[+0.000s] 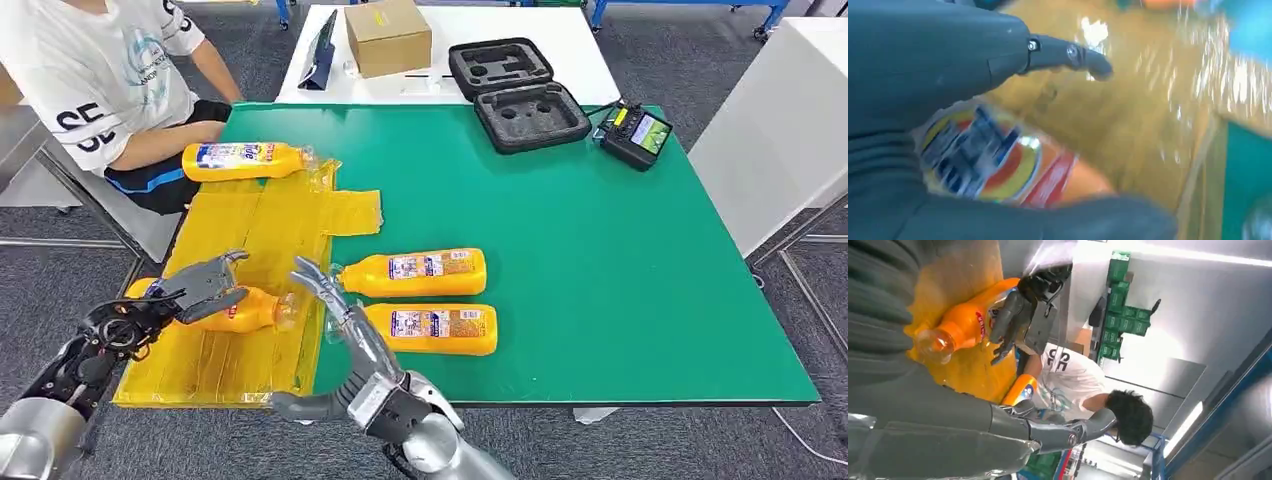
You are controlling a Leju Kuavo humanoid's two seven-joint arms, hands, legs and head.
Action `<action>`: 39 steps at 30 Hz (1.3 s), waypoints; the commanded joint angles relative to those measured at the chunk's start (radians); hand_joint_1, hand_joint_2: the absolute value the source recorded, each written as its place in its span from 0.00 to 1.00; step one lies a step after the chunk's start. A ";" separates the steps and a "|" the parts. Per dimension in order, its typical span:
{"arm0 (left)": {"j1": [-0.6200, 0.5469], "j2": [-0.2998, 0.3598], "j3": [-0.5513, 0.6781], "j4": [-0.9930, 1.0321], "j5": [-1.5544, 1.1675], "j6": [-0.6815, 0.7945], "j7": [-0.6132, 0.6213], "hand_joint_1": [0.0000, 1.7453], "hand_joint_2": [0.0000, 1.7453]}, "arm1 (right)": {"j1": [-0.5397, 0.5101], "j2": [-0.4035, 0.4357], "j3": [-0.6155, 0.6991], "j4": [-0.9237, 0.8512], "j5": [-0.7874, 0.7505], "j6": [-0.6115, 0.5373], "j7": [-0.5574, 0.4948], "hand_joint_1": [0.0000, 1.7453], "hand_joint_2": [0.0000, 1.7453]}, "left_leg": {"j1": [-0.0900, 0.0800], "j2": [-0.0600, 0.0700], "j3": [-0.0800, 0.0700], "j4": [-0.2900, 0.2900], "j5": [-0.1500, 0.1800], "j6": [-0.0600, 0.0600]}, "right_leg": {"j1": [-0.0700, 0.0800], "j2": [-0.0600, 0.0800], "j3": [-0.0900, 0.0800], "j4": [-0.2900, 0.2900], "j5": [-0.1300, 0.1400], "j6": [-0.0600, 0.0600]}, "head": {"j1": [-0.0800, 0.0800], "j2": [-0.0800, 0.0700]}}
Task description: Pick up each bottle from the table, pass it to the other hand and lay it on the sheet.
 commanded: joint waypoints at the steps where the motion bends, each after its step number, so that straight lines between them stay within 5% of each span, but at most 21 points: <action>1: 0.018 -0.132 0.071 -0.011 -0.163 0.531 -0.048 0.00 0.00 | -0.008 0.008 -0.033 0.046 0.029 0.015 0.017 0.00 1.00 | 0.000 -0.005 0.001 -0.001 0.000 0.000 | 0.000 -0.004 0.003 -0.002 -0.001 0.000 | 0.000 0.000; 6: 0.093 -0.159 0.172 -0.119 -0.170 0.801 -0.131 0.00 0.00 | -0.028 0.005 0.000 0.072 0.048 0.002 0.014 0.00 1.00 | -0.001 -0.001 0.000 -0.001 0.000 0.000 | -0.001 0.000 0.001 -0.001 -0.001 0.000 | 0.000 0.000; 7: 0.113 -0.168 0.202 -0.155 -0.144 0.840 -0.166 0.00 1.00 | -0.036 -0.002 0.013 0.074 0.073 -0.022 0.008 0.00 1.00 | -0.001 -0.001 0.002 -0.002 -0.001 0.000 | -0.001 0.001 0.003 -0.002 -0.001 0.000 | 0.000 0.000; 11: 0.204 -0.193 0.279 -0.313 0.001 0.861 -0.274 0.00 1.00 | -0.061 -0.039 0.023 0.040 0.175 -0.091 0.054 0.00 1.00 | -0.001 0.001 -0.003 -0.001 0.000 0.000 | -0.001 0.002 -0.003 -0.001 0.000 0.000 | 0.000 0.000; 19: 0.302 -0.198 0.314 -0.484 0.079 0.889 -0.286 0.00 1.00 | -0.090 -0.093 0.014 0.036 0.362 -0.124 0.169 0.00 1.00 | 0.000 0.001 -0.002 0.000 -0.001 0.000 | -0.001 0.003 -0.002 -0.001 -0.001 0.000 | 0.000 0.000; 23: 0.404 -0.211 0.392 -0.616 0.186 0.887 -0.286 0.00 1.00 | -0.153 -0.155 0.016 0.108 0.686 -0.107 0.443 0.00 1.00 | 0.000 0.002 -0.003 0.000 -0.002 0.000 | 0.000 0.004 -0.002 -0.002 0.000 0.001 | 0.000 0.000; 28: 0.404 -0.211 0.392 -0.616 0.186 0.887 -0.286 0.00 1.00 | -0.153 -0.155 0.016 0.108 0.686 -0.107 0.443 0.00 1.00 | 0.000 0.001 -0.004 0.000 -0.001 0.000 | 0.000 0.001 -0.003 -0.001 -0.001 0.000 | 0.000 0.000; 31: 0.509 -0.232 0.433 -0.703 0.230 0.868 -0.286 0.00 1.00 | -0.156 -0.190 -0.008 0.146 0.833 -0.021 0.593 0.00 1.00 | -0.001 0.003 -0.003 -0.001 -0.002 0.000 | -0.001 0.003 -0.003 -0.002 0.000 0.000 | 0.000 0.000; 39: 0.558 -0.243 0.476 -0.723 0.238 0.855 -0.286 0.00 1.00 | -0.144 -0.192 -0.042 0.251 0.865 0.058 0.640 0.00 1.00 | 0.000 0.001 -0.003 -0.001 -0.002 0.000 | -0.001 0.001 -0.002 -0.002 -0.001 0.000 | 0.000 0.000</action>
